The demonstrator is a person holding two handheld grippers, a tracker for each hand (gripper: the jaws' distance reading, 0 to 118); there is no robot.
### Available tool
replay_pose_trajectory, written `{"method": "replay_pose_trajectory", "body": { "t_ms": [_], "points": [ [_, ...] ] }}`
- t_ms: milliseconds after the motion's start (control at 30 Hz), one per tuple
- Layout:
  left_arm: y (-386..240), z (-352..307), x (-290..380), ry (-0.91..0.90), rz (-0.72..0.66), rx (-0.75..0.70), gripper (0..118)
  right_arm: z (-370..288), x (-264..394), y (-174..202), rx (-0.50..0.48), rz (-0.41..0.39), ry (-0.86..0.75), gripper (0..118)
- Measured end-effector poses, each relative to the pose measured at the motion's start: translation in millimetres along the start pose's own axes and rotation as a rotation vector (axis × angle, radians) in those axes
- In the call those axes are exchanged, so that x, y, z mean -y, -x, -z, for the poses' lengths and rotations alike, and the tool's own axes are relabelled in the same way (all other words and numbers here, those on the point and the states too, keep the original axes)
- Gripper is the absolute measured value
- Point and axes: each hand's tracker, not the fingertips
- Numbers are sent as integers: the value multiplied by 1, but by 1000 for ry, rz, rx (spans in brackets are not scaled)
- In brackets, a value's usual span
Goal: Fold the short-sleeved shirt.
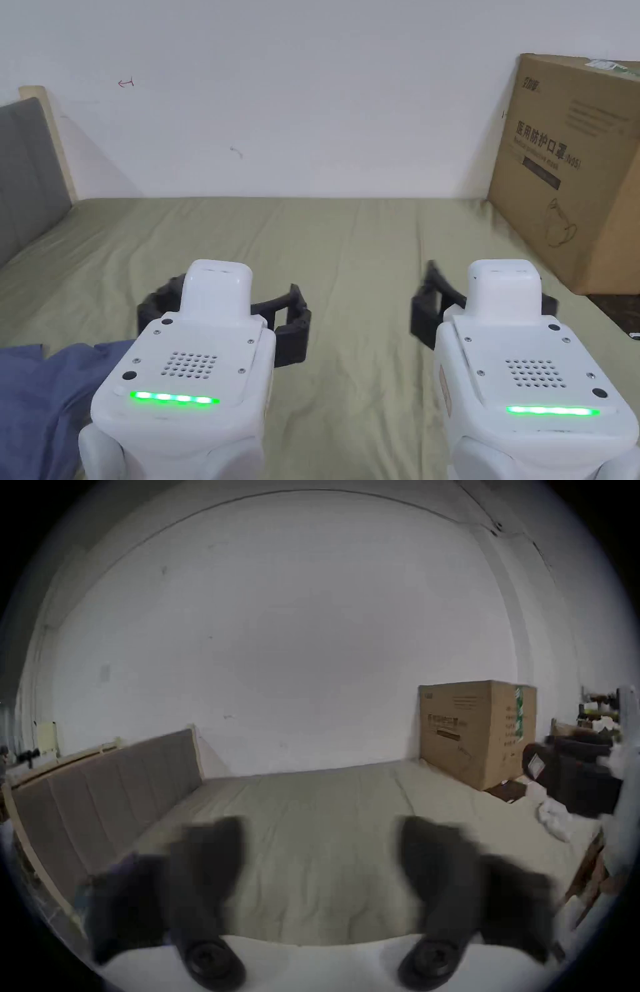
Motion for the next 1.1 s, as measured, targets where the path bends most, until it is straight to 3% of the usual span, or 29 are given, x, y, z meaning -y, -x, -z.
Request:
{"method": "replay_pose_trajectory", "body": {
  "t_ms": [33,67,167,300,433,667,800,1100],
  "points": [
    [1,-1,3,-11,-14,13,0,2,1,2,33,5,8,5],
    [0,1,5,-1,-12,-10,0,3,3,3,46,-3,14,4],
    [5,4,2,13,-19,-28,0,6,5,-2,-70,11,68,0],
    [5,8,-7,23,-17,-20,0,4,7,6,-56,-52,57,0],
    [7,8,-14,17,-5,-8,0,9,2,5,-69,4,82,0],
    [26,3,-18,16,-44,-39,0,17,-11,18,-115,-9,79,0],
    [56,-13,-20,4,-39,-140,0,28,-21,50,-238,-5,86,0],
    [155,-79,-11,18,-96,-469,0,36,-24,163,-561,-30,115,0]
  ]
}}
